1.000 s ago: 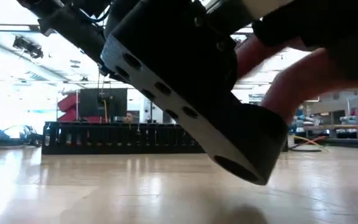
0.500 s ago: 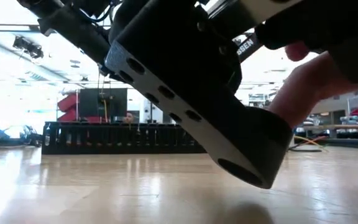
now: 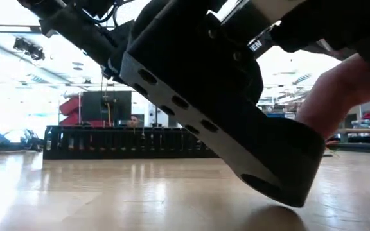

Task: Ziptie cables
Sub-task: Close the black cable duct

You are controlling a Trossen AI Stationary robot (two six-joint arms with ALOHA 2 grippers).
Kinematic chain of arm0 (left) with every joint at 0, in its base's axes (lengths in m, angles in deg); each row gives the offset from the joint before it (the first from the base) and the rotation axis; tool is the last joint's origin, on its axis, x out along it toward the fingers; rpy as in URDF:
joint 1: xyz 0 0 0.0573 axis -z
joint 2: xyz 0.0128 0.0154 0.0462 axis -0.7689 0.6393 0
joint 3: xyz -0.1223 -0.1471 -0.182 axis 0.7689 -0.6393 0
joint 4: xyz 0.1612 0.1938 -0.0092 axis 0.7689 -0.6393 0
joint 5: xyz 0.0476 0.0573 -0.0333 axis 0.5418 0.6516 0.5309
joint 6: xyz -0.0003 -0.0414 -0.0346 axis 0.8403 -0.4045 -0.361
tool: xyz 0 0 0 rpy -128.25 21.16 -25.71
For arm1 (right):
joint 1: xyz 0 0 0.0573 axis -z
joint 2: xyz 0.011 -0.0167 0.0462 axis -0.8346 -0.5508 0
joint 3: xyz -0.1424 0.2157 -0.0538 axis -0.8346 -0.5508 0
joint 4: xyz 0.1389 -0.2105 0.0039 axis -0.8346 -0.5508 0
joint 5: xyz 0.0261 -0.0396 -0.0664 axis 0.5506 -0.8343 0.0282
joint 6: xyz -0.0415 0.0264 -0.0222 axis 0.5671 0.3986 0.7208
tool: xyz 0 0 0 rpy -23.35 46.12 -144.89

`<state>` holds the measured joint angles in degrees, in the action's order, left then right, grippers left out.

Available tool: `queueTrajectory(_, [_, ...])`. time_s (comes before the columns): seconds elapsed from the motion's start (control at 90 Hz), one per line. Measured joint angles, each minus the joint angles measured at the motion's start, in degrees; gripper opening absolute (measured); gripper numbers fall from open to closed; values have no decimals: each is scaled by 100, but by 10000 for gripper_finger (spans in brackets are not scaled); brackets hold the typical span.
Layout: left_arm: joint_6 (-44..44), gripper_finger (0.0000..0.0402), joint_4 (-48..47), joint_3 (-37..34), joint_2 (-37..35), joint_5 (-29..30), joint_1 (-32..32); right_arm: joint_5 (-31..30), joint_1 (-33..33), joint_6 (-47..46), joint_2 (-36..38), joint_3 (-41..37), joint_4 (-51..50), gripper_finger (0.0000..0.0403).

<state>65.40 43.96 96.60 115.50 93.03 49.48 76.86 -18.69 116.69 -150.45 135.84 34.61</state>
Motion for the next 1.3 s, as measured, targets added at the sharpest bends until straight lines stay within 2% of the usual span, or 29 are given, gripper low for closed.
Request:
queueTrajectory(0.589, [1,364,-7,0,-1,0,0,-88,-28,424,-5,-7,-2,296])
queueTrajectory(1.3, [2,364,-2,0,-1,0,0,-108,-34,425,2,-2,-1,293])
